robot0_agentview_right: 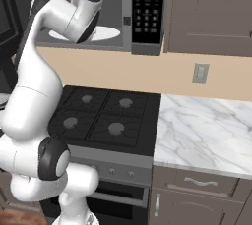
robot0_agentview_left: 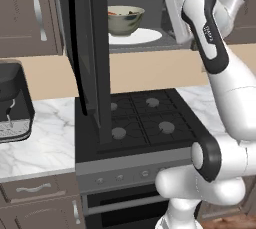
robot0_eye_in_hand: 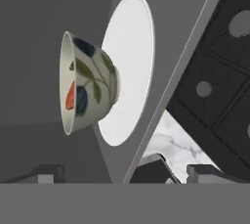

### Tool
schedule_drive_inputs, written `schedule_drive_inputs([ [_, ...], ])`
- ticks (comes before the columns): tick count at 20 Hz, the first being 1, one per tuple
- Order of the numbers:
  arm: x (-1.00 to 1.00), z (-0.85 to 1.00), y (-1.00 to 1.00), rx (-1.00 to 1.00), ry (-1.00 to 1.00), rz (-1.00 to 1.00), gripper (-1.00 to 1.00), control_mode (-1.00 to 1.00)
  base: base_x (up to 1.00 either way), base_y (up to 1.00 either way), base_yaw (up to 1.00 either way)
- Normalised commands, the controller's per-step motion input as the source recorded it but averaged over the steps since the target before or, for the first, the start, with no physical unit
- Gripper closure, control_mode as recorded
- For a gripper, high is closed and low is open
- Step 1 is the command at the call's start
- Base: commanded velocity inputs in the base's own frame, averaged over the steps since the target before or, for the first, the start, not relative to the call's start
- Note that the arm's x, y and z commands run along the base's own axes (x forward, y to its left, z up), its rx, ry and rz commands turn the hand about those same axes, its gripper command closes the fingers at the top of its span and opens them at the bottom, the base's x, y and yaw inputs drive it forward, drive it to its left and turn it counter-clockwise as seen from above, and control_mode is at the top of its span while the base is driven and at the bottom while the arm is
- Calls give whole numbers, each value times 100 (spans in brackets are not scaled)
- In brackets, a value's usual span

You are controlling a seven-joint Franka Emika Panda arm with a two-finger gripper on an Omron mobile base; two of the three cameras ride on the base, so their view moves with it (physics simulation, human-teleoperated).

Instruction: The microwave is finished heating the fish and sweet potato. Take the bowl containing the food and place it on the dining counter.

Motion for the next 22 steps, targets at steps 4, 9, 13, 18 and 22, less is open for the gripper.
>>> schedule_drive_inputs([
  [4,36,-9,5,-2,0,0,-100,-100,0,0,0],
  [9,57,-24,28,-5,0,0,-100,-100,0,0,0],
  [13,60,-5,41,-1,0,0,-100,-100,0,0,0],
  [18,64,0,39,0,0,0,-100,-100,0,0,0],
  [22,55,0,25,0,1,0,-100,-100,0,0,0],
])
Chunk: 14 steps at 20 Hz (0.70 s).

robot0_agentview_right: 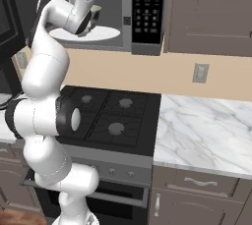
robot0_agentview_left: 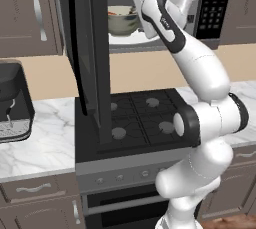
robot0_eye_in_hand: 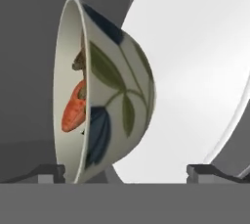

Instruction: The microwave is finished heating the fish and sweet potato. Take the bowl containing the food and place it on the dining counter.

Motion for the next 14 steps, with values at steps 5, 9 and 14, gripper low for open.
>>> schedule_drive_inputs([
  [5,51,0,21,0,0,0,-100,-100,0,0,0],
  [9,48,0,21,0,0,0,-100,-100,0,0,0],
  [14,42,0,16,0,0,0,-100,-100,0,0,0],
])
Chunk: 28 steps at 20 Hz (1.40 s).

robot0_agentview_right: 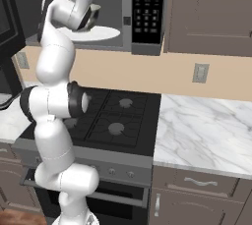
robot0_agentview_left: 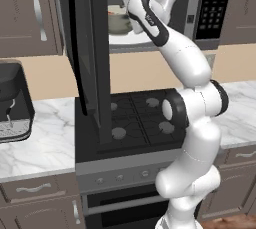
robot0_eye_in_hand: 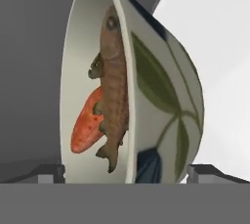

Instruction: The microwave is finished heating the fish and sweet potato. Take the bowl containing the food and place it on the dining counter.

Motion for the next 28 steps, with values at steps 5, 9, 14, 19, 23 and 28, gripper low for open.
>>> schedule_drive_inputs([
  [5,7,-27,2,-4,0,0,100,-100,0,0,0],
  [9,-4,-13,-4,0,0,0,100,-100,0,0,0],
  [14,0,0,0,0,2,0,100,-100,0,0,0],
  [19,0,0,0,0,0,0,100,-100,0,0,0],
  [23,-19,0,-2,0,0,0,100,-100,0,0,0],
  [28,-42,0,-14,0,-3,0,100,-100,0,0,0],
])
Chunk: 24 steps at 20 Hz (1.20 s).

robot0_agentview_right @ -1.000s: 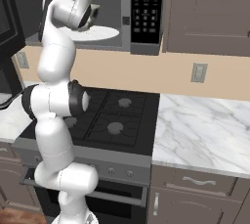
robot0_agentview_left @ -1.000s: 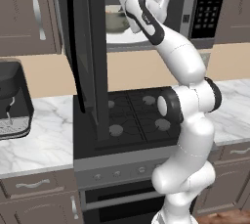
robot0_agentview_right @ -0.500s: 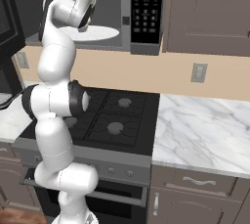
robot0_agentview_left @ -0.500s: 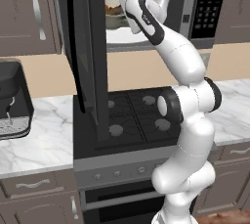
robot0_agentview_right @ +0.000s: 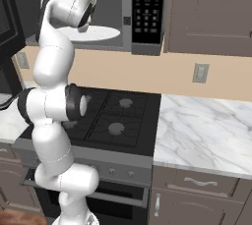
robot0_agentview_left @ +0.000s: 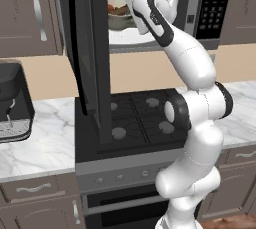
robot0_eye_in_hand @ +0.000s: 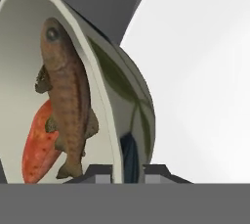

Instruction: The microwave is finished heating the fish and sweet potato. Take the bowl containing the food and place it on the dining counter.

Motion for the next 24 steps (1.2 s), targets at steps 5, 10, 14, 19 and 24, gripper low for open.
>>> schedule_drive_inputs([
  [5,-64,0,-26,1,-10,0,100,-100,0,0,0],
  [10,-90,0,-37,2,-14,0,100,-100,0,0,0],
  [14,-100,1,-52,3,-7,0,100,-100,0,0,0],
  [19,-100,12,-57,0,5,0,100,-100,0,0,0],
  [24,-100,0,-62,0,13,0,100,-100,0,0,0],
])
